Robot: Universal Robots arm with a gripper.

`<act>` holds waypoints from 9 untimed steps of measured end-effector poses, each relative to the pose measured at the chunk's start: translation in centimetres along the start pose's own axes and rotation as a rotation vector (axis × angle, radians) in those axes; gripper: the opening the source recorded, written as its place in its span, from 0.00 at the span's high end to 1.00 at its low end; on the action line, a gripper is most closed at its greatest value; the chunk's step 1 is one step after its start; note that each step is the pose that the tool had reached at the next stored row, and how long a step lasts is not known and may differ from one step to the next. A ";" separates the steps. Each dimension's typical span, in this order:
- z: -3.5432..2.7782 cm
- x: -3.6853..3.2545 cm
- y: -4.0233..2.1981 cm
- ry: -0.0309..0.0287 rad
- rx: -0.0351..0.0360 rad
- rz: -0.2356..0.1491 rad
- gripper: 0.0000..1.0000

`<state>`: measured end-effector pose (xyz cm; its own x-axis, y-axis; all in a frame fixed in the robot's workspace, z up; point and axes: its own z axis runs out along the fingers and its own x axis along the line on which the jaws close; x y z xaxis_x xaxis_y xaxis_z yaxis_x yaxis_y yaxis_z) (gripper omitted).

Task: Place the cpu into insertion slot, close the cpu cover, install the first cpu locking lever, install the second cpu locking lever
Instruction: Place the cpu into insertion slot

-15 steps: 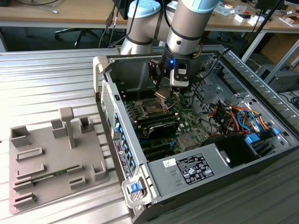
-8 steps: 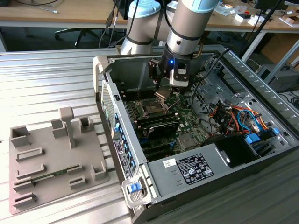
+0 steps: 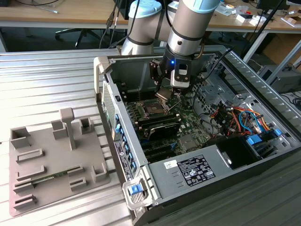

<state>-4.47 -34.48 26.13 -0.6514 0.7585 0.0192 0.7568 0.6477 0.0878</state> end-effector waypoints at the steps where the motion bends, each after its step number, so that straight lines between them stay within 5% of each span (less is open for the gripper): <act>1: 0.00 0.00 0.00 -0.0001 0.0000 0.001 0.45; 9: 0.02 0.00 0.00 -0.0010 -0.0003 0.011 0.45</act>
<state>-4.46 -34.48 26.12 -0.6427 0.7659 0.0192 0.7641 0.6390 0.0878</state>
